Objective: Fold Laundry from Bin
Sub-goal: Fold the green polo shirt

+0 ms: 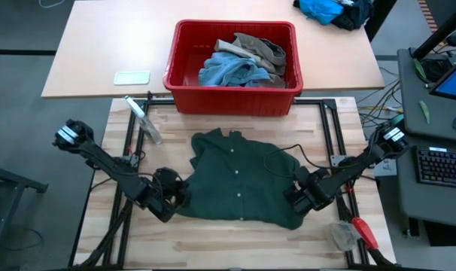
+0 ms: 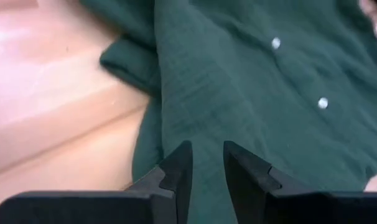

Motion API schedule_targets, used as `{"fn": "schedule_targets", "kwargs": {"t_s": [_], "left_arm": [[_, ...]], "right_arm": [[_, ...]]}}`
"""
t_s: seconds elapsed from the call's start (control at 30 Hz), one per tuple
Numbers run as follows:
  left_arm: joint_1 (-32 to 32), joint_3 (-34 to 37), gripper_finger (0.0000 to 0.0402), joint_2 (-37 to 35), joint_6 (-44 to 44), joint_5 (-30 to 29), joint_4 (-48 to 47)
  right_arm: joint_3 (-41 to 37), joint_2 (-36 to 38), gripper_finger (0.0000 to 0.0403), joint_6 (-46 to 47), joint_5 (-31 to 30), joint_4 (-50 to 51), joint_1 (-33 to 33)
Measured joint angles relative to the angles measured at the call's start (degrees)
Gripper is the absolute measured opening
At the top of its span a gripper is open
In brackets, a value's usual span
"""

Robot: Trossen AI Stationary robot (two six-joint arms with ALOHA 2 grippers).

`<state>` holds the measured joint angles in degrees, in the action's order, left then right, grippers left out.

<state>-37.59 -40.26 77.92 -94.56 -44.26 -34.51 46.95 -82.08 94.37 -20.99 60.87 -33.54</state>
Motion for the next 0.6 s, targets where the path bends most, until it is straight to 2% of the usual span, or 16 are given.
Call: {"fn": "schedule_targets", "kwargs": {"t_s": [0.23,0.33,0.6], "left_arm": [[0.22,-0.34,0.0075,4.80,-0.61,-1.71,3.34],[0.35,-0.30,0.0075,7.56,-0.63,-1.68,5.45],[2.10,-0.25,0.0075,10.73,0.24,-0.11,8.23]], "right_arm": [[-9.56,-0.06,0.0293,-0.96,-0.32,-16.60,0.50],[-12.75,0.24,0.0293,-1.42,-2.88,-23.24,0.74],[-14.45,1.17,0.0284,-2.27,-6.12,-26.72,1.05]]}}
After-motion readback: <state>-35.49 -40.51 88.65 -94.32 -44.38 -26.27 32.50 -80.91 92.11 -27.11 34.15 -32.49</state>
